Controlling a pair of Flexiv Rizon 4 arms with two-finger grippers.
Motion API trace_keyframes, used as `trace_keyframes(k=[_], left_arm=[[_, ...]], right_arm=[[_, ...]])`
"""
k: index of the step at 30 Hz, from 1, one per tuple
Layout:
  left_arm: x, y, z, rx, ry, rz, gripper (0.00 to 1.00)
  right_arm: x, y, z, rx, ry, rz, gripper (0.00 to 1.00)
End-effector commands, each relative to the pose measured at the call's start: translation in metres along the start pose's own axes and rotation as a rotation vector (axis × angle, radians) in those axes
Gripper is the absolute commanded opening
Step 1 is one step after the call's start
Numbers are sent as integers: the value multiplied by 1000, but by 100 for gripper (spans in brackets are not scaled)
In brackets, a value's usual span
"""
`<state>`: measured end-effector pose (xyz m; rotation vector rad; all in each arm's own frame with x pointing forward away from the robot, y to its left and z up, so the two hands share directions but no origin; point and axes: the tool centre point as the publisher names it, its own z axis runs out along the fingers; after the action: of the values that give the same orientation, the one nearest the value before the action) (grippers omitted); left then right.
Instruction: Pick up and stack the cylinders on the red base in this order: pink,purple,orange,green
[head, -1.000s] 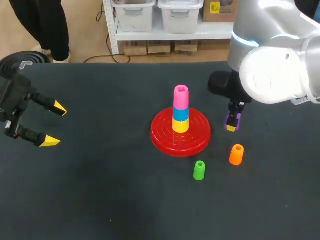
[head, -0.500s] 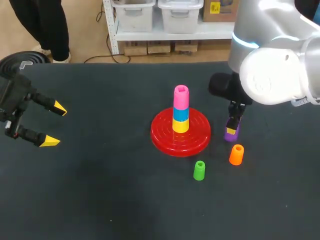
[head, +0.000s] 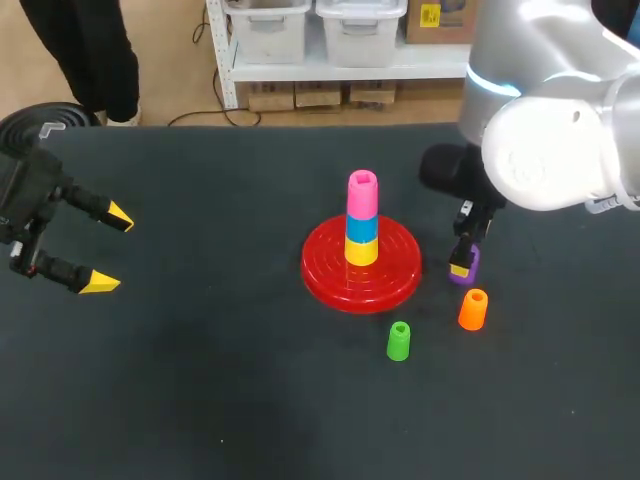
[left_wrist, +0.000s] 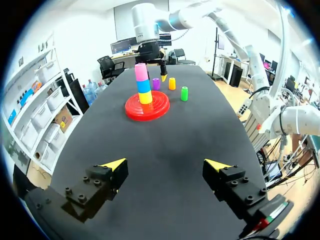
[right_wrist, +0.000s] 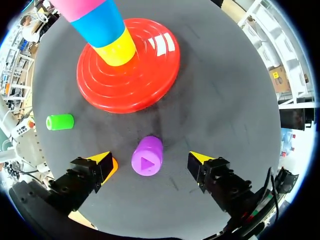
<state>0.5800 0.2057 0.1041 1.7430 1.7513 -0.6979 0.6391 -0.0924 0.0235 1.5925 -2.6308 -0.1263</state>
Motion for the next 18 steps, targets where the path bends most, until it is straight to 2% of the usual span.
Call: trace_keyframes(k=[1,2,4,18], left_arm=[[1,0,0,-3,-3,3,100],[1,0,0,-3,-3,3,100],[1,0,0,-3,-3,3,100],[1,0,0,-3,-3,3,100]], right_arm=[[4,3,-1,8,-9,-1,82],[3,3,-1,7,-10,-3,47],[3,4,0,5,-9,-5,0],[1,5,6,-13,1,-11,0]])
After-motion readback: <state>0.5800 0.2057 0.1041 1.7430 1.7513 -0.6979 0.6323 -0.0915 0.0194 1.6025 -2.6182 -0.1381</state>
